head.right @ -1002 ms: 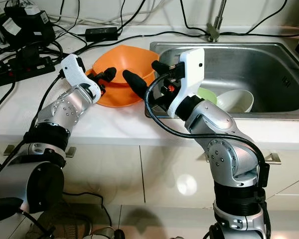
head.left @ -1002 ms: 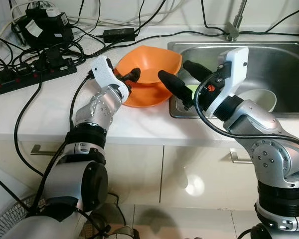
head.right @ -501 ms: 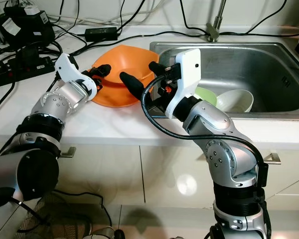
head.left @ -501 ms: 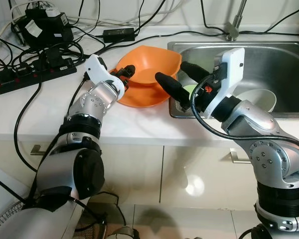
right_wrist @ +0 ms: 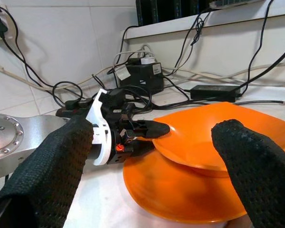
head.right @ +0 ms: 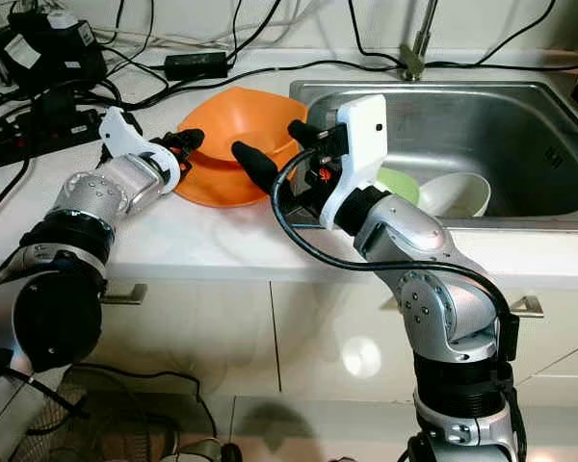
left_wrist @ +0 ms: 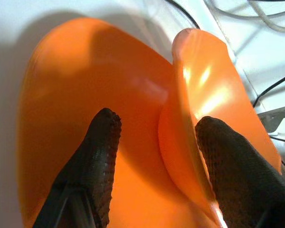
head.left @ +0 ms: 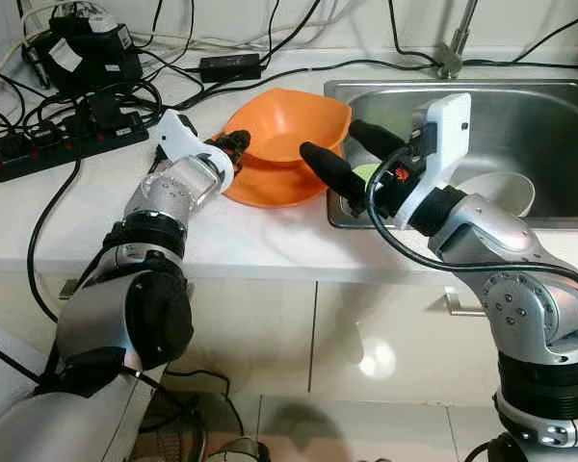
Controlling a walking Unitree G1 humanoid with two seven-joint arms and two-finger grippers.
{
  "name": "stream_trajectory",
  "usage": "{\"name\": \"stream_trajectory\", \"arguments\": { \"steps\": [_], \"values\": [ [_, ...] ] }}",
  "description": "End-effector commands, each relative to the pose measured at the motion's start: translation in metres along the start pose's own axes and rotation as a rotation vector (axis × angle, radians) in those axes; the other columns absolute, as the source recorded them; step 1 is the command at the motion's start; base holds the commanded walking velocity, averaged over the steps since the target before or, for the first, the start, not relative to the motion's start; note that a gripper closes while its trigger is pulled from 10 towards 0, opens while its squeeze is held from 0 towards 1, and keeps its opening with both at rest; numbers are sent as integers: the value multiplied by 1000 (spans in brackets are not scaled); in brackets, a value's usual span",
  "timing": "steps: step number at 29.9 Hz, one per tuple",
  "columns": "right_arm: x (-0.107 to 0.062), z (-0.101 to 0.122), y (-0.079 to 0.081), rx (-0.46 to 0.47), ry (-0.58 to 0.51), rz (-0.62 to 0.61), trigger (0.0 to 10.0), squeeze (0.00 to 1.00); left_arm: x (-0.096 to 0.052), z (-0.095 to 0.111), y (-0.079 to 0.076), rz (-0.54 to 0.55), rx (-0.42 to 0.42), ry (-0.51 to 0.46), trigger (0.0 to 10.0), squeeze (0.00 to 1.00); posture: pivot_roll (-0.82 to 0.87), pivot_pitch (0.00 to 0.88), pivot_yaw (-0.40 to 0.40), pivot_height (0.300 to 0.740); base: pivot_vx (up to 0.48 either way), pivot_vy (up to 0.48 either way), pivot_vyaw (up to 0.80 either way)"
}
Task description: Kitchen organization
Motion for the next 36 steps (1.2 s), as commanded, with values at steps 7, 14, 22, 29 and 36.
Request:
{"name": "stream_trajectory", "arguments": {
  "steps": [7,14,22,29,36],
  "values": [
    [-2,-3,5,-11,2,4,10000,0,0,9,-6,-15,-21,-6,2549,0,-15,45,98,740,0,0,0],
    [-2,-4,4,-12,1,1,10000,0,0,7,-8,-22,-5,2,6549,0,-17,45,100,740,0,0,0],
    [-2,-5,4,-11,4,-4,10000,0,1,-1,-16,-46,50,37,10000,0,-19,47,104,740,0,0,0],
    [-3,-7,4,-12,12,-5,10000,0,1,0,-22,-59,76,39,10000,0,-20,48,106,740,0,0,0],
    [-3,-7,3,-15,16,-10,10000,0,2,5,-20,-43,28,8,0,0,-22,48,106,740,0,0,0]
  ]
}}
Point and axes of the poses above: a point about 5 cm out from each wrist's last joint towards the gripper, its own x axis pointing out of the wrist towards the gripper, its own z axis along the axis of the wrist's last joint, y = z × x, the point moved 5 cm from there along x, pointing out of the wrist towards the gripper, and after that the axes turned 9 degrees about x, right-handed, at the moved point
